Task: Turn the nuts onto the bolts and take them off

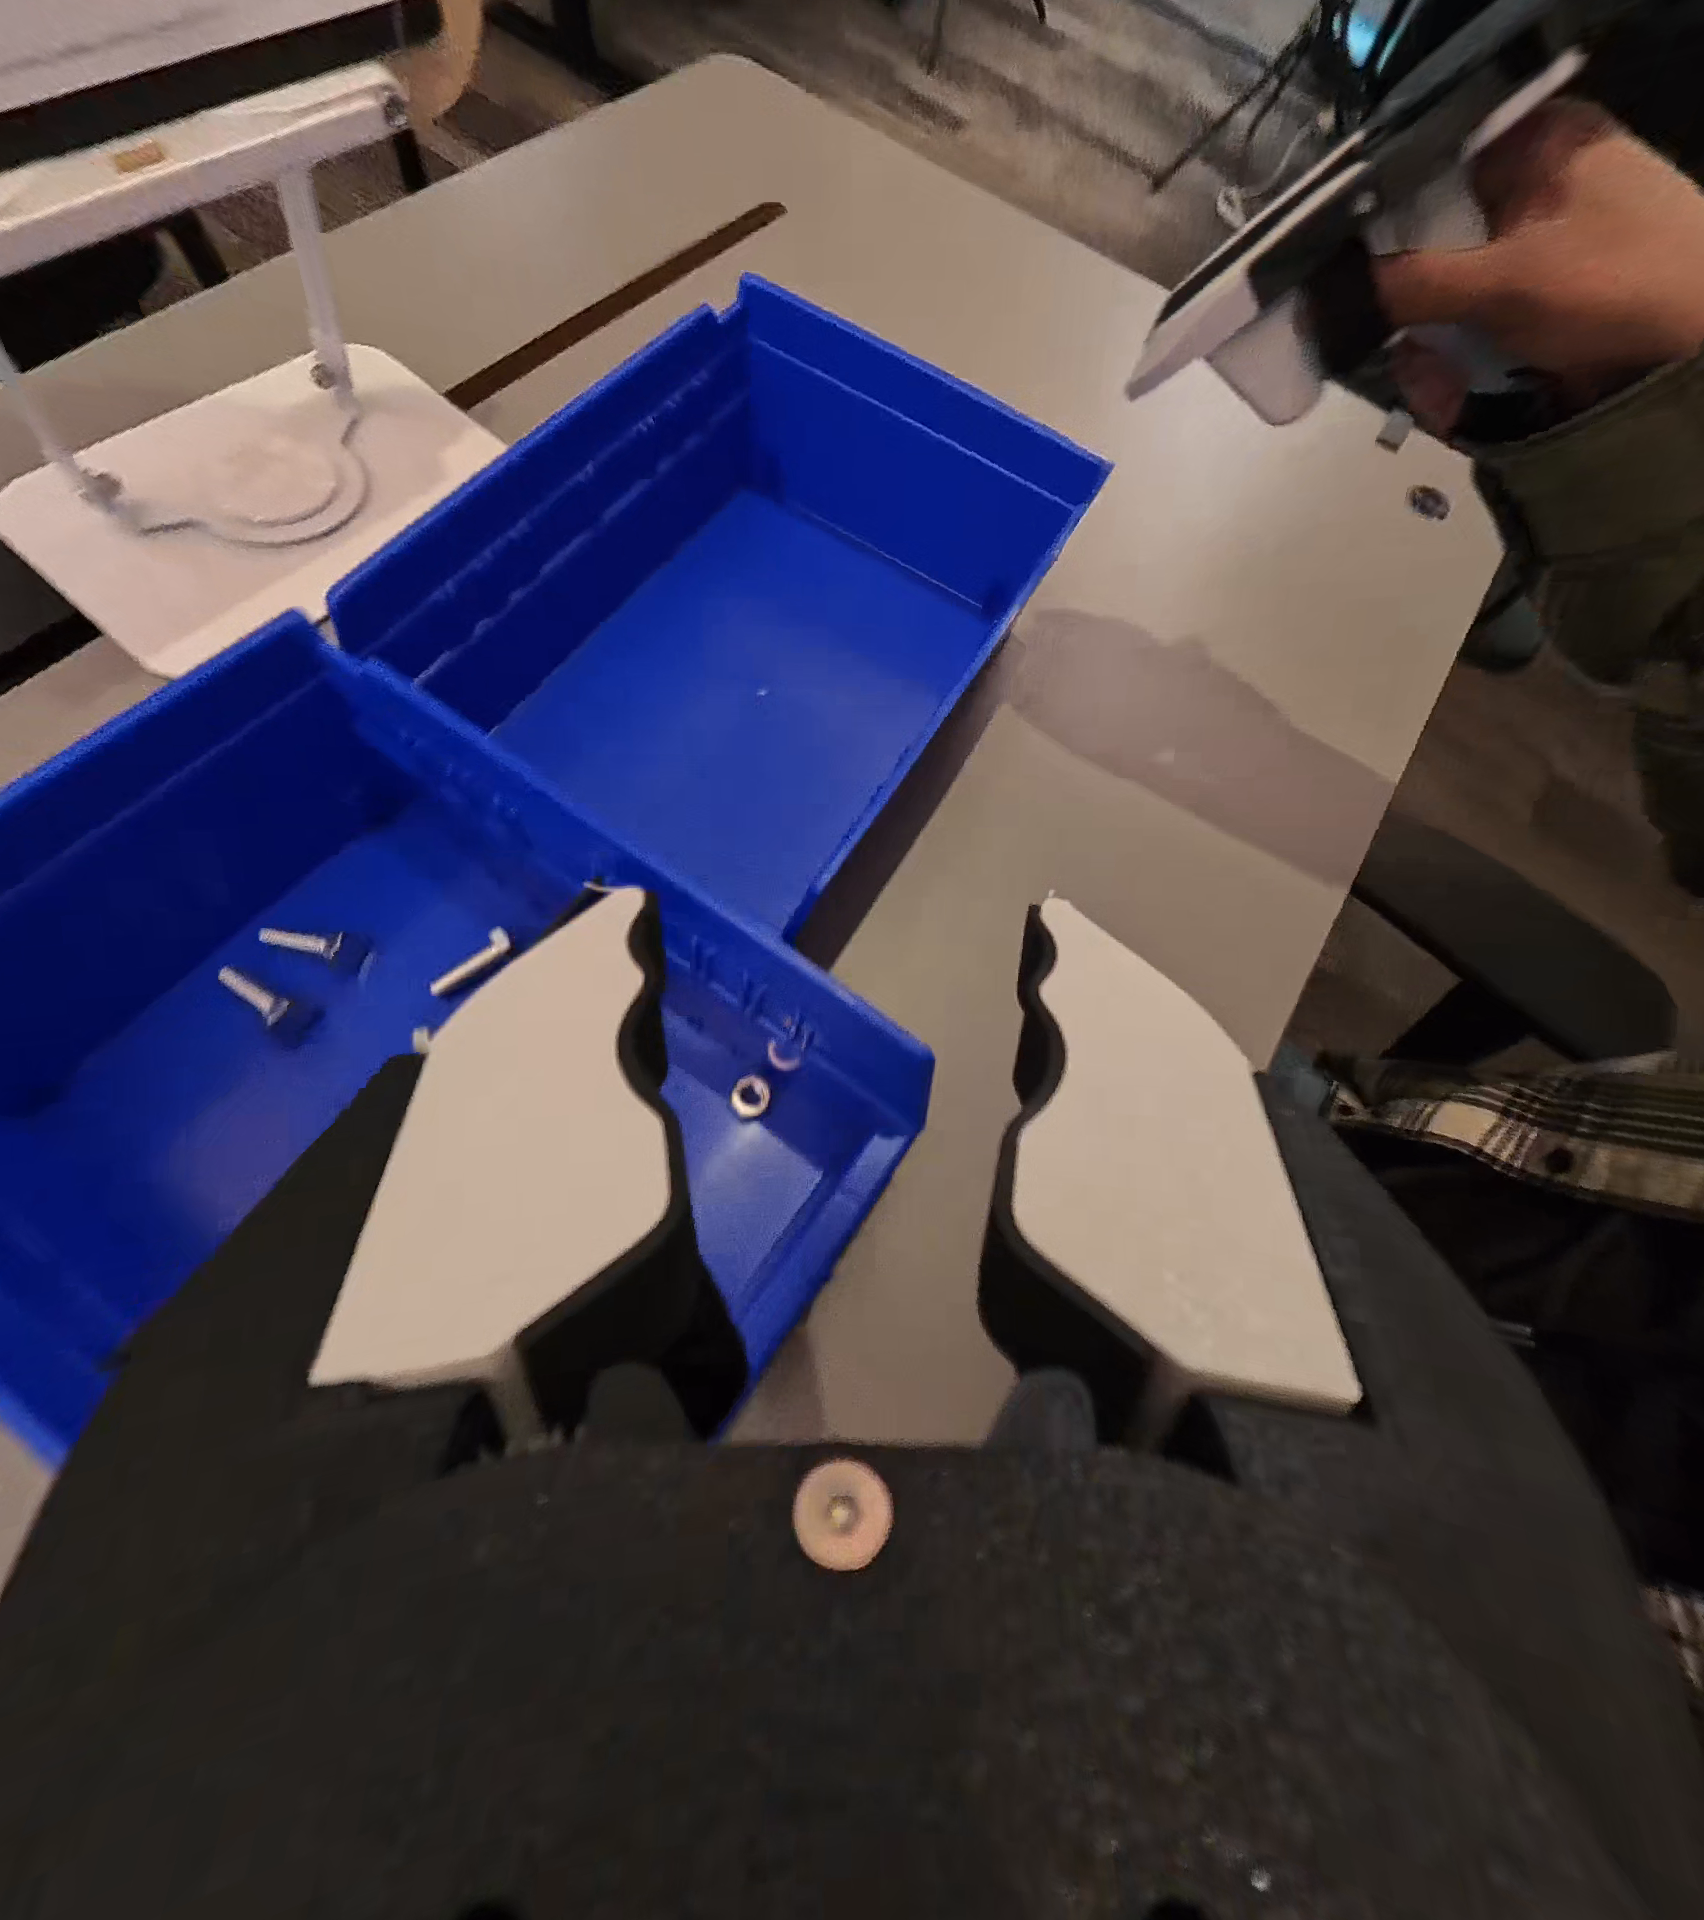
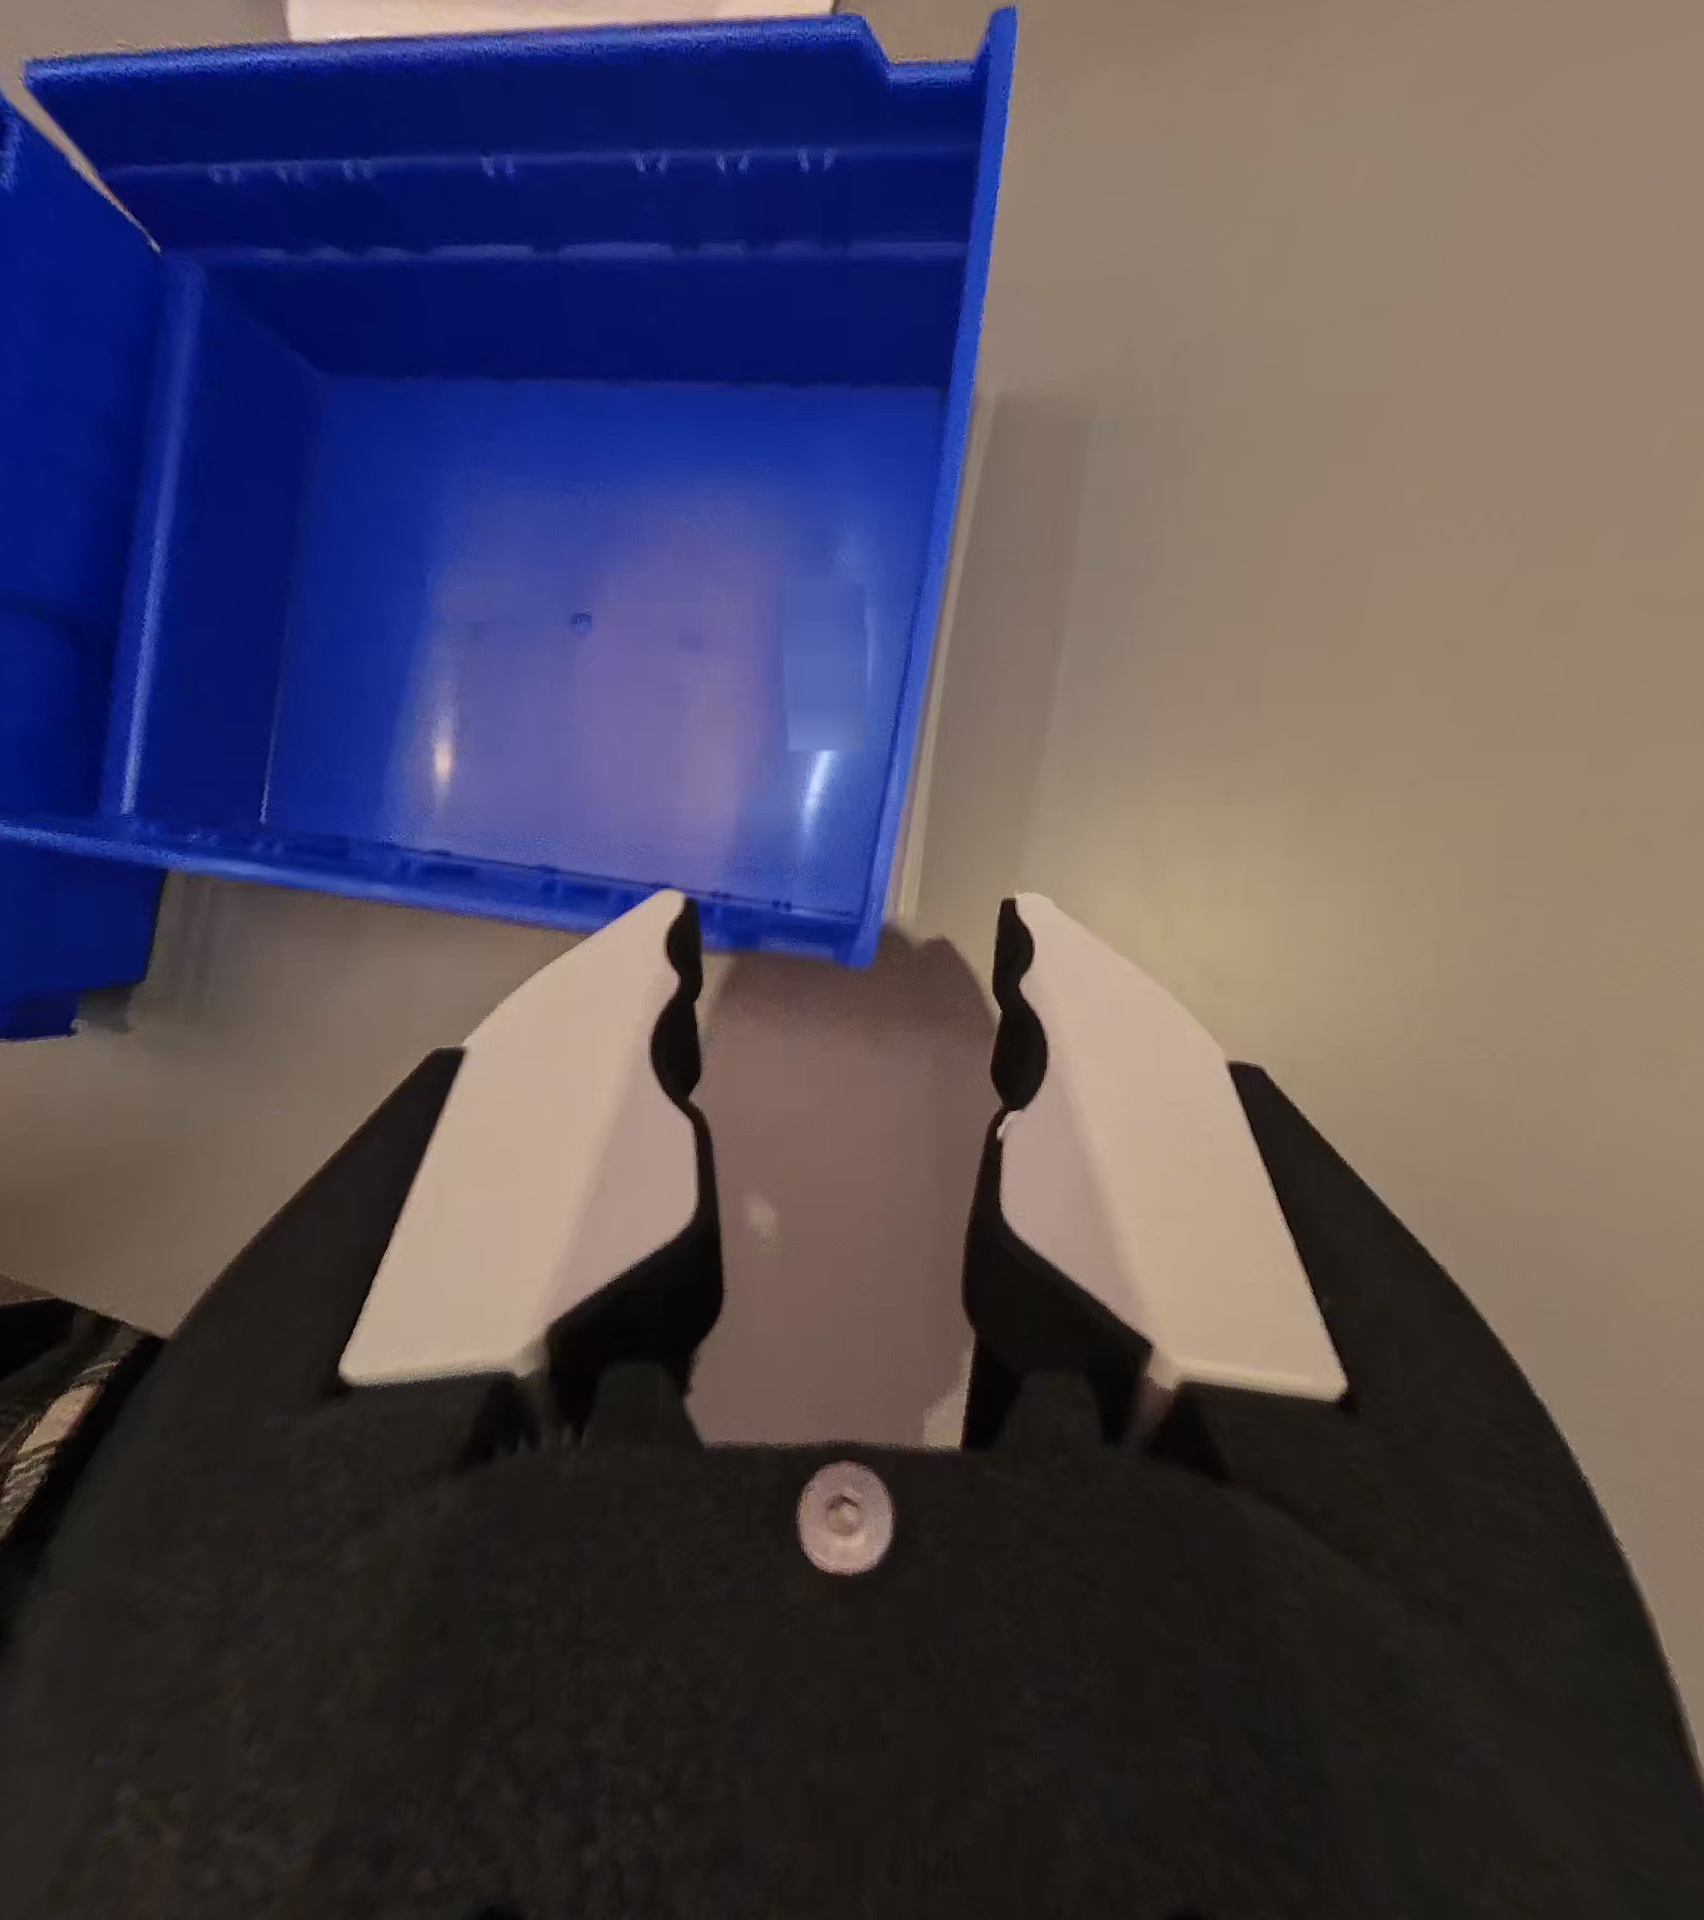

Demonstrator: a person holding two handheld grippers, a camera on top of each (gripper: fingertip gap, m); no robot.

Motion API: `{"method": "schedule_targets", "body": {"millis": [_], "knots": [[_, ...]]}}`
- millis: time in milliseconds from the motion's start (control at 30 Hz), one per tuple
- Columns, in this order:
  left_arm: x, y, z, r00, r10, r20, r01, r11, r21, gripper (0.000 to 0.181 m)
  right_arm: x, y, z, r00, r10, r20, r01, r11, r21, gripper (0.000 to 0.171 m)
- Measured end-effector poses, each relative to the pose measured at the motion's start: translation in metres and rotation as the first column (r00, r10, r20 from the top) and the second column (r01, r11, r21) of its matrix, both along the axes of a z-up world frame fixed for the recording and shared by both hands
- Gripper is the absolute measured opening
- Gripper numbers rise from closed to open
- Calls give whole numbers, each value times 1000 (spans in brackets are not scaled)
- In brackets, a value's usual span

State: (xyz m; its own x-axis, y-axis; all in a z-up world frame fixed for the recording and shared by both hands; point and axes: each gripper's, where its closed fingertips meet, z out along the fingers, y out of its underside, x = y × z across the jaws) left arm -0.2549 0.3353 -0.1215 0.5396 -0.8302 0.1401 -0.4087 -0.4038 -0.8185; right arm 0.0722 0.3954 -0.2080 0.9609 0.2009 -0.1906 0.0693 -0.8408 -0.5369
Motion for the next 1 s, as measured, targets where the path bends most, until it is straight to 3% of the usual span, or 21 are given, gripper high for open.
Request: {"method": "schedule_targets", "body": {"millis": [133,300,333,400,567,767,900,1000], "knots": [[-32,-20,-12,997,24,79,-18,997,-74,62,-9,27,-15,999,3,34,0,995,-96,51],[-53,-21,-29,994,81,73,-74,993,-96,61,-8,35,-47,996,-23,86,43,970,-240,42],[-55,-20,-30,994,85,73,-78,992,-97,61,-8,35,-54,996,-20,85,43,961,-274,37],[-58,-18,-31,993,91,76,-84,992,-92,61,-9,31,-66,997,1,73,24,940,-341,5],[-57,-17,-41,996,77,46,-71,991,-110,59,5,25,-69,987,90,137,-28,916,-401,4],[-55,-14,-45,996,71,62,-63,989,-133,58,64,22,-69,968,180,175,-87,894,-440,4],[-50,-10,-50,996,75,57,-66,986,-154,57,123,33,-70,965,167,200,-58,887,-458,4],[-45,-7,-53,995,82,57,-72,983,-167,58,153,56,-63,982,107,157,-43,932,-360,7]]}}
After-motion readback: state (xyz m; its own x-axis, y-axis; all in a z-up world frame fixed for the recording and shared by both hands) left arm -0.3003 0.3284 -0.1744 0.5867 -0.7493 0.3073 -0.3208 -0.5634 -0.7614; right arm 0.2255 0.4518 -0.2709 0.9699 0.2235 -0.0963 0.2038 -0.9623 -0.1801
